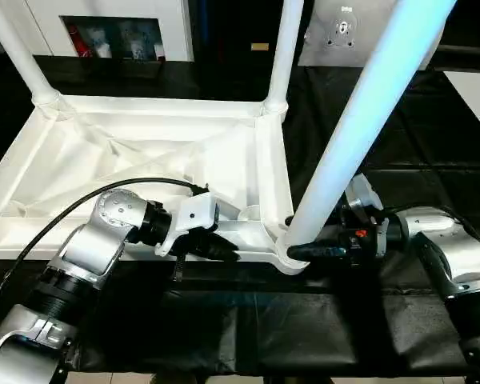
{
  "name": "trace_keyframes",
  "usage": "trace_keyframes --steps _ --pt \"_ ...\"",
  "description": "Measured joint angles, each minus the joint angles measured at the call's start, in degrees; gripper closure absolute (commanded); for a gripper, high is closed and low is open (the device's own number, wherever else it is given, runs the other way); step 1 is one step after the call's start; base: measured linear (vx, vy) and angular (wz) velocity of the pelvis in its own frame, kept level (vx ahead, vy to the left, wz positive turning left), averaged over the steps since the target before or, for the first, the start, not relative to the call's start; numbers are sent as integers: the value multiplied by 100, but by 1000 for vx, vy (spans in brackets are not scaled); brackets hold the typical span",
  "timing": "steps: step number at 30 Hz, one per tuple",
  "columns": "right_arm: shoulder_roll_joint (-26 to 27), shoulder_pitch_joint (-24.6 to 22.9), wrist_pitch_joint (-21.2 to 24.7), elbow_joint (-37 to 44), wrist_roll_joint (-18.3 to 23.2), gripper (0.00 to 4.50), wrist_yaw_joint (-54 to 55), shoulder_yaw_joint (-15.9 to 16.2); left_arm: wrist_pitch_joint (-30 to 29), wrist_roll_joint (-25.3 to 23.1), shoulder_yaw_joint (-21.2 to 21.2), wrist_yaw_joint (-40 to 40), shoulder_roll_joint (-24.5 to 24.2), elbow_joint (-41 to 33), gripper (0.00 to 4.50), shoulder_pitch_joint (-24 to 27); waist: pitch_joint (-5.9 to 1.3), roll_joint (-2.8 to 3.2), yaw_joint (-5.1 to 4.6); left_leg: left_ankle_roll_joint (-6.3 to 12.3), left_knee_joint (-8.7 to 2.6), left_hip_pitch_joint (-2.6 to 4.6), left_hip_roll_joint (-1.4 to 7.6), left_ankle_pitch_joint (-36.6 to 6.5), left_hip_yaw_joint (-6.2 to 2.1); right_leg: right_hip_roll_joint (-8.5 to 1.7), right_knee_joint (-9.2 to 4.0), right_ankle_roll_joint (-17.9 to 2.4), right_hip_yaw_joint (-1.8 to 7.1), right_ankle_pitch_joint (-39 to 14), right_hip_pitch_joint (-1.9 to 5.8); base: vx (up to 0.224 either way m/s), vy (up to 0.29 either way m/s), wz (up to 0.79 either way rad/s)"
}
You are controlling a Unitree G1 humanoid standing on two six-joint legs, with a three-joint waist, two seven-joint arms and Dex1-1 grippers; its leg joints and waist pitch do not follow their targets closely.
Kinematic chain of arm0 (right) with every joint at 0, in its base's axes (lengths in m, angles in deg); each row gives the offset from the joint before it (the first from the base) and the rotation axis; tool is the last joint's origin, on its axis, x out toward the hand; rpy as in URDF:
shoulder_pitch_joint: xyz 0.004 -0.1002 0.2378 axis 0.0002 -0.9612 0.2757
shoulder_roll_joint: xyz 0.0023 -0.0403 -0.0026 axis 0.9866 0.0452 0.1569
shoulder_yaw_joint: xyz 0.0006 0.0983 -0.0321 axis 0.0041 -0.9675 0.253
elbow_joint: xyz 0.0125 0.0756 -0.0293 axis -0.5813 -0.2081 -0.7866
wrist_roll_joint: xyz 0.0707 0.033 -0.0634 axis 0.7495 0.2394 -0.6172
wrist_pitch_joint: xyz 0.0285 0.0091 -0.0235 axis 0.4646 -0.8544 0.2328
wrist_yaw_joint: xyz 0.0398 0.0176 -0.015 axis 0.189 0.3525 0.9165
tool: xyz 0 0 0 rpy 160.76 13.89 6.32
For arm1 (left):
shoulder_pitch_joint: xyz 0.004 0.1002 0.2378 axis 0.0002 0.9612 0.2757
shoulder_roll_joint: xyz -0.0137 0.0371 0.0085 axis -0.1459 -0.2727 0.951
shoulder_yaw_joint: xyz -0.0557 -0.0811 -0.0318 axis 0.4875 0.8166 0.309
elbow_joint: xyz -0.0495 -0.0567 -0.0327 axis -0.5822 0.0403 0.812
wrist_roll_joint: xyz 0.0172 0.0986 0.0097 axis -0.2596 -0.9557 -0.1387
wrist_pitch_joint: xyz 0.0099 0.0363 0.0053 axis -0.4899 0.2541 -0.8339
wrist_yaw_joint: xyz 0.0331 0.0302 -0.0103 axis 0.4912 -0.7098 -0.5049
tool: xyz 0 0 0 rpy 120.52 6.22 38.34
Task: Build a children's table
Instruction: Rotate leg to tighten
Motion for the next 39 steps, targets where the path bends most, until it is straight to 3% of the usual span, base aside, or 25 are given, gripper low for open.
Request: trace_keyframes --steps 3,11,16,19,22,27,28,29,37,39 --pt "-1 28 10 -13 0 233 -10 9 24 4 1 -34 2 15 450 -11 -1 -1 4 0 0 0 0 0 0 0 0 0 0 0 0 0 0 0" --pt "80 -35 213 170 18 243 251 -20 -3 18 32 -5 32 35 450 -19 0 -2 2 -1 0 5 1 1 0 1 4 1 0 0 1 0 0 0" --pt "784 -65 437 325 -353 245 2011 -319 -406 -181 344 940 300 172 450 -66 0 -2 -138 -40 0 14 2 0 1 2 1 25 1 -4 2 0 0 0" --pt "1290 0 654 378 -631 250 3217 -578 -877 -288 458 1609 677 159 450 -126 3 -8 -273 -43 3 14 1 1 6 2 -4 24 5 4 0 0 0 0" --pt "1817 141 1002 448 -875 251 4457 -831 -1339 -391 555 2319 1166 159 450 -215 5 -8 -341 -44 1 14 1 0 7 2 -3 3 6 22 -4 0 0 0" --pt "2442 394 1287 462 -1296 251 5993 -1096 -1726 -641 658 3367 1890 310 450 -434 7 18 -323 -42 -18 13 -2 3 7 1 -9 6 6 21 -4 0 0 0" --pt "2456 392 1279 478 -1318 196 6071 -1099 -1739 -661 648 3406 1931 311 450 -445 5 21 -314 -36 -27 14 -3 5 7 2 -19 6 5 21 -2 0 0 0" --pt "2456 388 1276 491 -1321 182 6081 -1099 -1739 -663 642 3410 1934 311 450 -452 5 21 -309 -21 -35 14 -3 14 7 2 -25 5 5 21 -2 0 0 0" --pt "2407 127 995 676 -1267 122 5787 -1045 -1627 -668 477 3188 1707 233 450 -471 8 24 -287 -15 -47 11 -1 16 7 4 -33 8 2 19 -8 0 0 0" --pt "2105 19 853 666 -1070 96 5268 -1015 -1459 -656 435 2948 1487 197 450 -428 10 20 -282 -15 -50 10 0 16 7 5 -34 11 1 17 -9 0 0 0"
